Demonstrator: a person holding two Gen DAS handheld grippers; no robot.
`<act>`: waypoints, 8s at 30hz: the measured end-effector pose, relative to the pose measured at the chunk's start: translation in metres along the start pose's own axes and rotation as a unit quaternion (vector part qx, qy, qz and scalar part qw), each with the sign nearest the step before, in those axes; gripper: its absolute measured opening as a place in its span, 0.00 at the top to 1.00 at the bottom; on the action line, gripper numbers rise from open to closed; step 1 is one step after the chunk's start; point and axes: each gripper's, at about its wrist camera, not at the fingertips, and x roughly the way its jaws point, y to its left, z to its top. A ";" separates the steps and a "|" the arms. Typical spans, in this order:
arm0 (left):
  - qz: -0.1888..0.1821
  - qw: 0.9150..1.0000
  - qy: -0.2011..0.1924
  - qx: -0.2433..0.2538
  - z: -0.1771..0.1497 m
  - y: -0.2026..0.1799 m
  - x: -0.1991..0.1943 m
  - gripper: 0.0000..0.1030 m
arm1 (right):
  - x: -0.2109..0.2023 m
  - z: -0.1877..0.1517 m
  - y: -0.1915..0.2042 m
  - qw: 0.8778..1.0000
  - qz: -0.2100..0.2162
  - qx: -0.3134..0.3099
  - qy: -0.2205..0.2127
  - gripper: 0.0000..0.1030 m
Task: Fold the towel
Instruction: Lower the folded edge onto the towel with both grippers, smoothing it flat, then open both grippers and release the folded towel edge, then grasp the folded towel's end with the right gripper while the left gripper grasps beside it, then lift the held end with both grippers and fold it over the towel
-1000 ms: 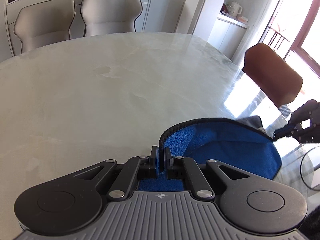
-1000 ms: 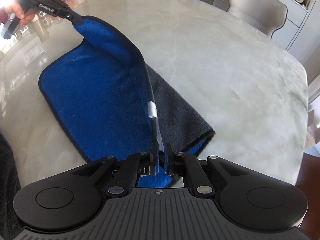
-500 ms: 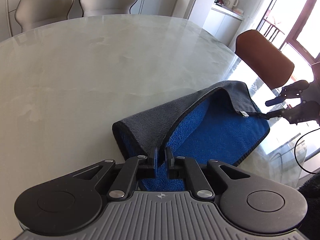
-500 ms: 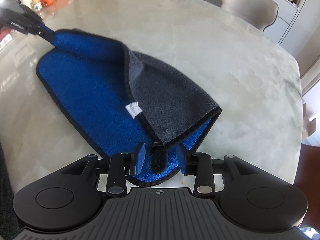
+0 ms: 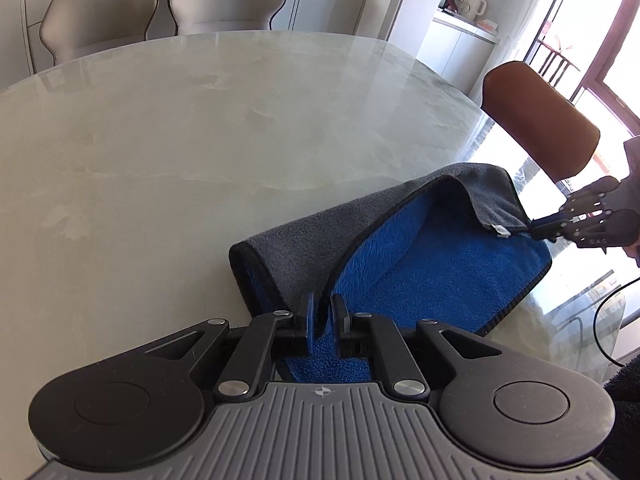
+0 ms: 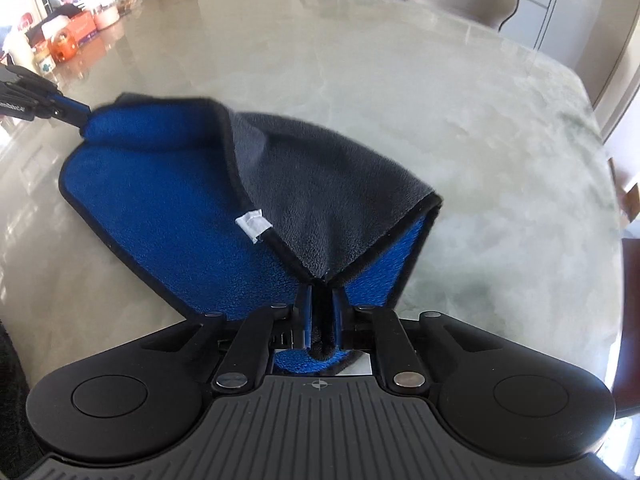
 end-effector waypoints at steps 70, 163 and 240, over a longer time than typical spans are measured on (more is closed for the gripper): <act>-0.009 0.939 0.020 -0.344 -0.039 0.025 -0.017 0.94 | -0.027 -0.029 -0.021 0.998 0.043 0.029 0.027 0.88; -0.087 0.987 0.018 -0.137 0.069 -0.150 0.056 0.90 | -0.048 -0.071 -0.030 0.970 0.024 0.226 -0.089 0.68; -0.046 0.998 0.030 -0.039 0.076 -0.177 0.143 0.32 | 0.012 -0.040 -0.043 0.969 0.034 0.230 -0.078 0.86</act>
